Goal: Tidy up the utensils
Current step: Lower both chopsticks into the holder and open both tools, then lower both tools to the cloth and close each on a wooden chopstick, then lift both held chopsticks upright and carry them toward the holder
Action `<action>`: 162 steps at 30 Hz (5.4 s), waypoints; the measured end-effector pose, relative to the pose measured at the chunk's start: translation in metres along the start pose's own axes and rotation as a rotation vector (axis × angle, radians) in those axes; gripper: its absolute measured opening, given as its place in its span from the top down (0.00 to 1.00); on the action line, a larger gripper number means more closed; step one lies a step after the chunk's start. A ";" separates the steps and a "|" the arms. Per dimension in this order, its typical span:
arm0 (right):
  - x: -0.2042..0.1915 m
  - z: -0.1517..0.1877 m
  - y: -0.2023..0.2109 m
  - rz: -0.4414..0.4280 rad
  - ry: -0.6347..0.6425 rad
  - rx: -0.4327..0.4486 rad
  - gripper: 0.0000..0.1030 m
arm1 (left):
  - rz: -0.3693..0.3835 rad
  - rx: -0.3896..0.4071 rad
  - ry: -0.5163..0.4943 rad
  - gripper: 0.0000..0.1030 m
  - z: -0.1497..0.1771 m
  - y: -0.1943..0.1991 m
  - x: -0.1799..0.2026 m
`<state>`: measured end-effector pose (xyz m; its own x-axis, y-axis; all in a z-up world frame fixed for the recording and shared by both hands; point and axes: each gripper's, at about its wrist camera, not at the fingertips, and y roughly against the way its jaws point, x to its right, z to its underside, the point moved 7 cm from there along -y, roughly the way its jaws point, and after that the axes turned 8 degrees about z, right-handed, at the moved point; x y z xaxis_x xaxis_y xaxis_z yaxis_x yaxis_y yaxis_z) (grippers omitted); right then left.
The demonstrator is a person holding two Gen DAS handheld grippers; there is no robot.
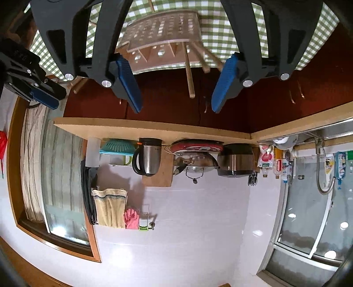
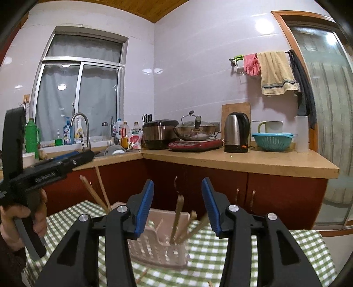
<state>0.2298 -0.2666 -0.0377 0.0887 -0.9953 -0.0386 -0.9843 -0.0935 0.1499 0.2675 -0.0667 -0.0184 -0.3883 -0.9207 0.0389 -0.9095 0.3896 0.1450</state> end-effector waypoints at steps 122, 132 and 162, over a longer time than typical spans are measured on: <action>0.012 0.133 0.130 0.096 0.039 -0.219 0.93 | -0.104 -0.314 0.046 0.94 0.187 0.140 0.003; 0.005 0.093 0.143 0.077 0.019 -0.146 0.93 | -0.109 -0.218 0.044 0.94 0.139 0.158 0.000; -0.010 0.048 0.096 0.050 -0.012 -0.158 0.93 | -0.056 -0.235 0.114 0.94 0.090 0.128 -0.015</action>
<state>0.1269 -0.2648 -0.0700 0.0373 -0.9985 -0.0391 -0.9511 -0.0474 0.3053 0.1432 -0.0011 -0.0891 -0.3065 -0.9424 0.1337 -0.8644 0.3344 0.3755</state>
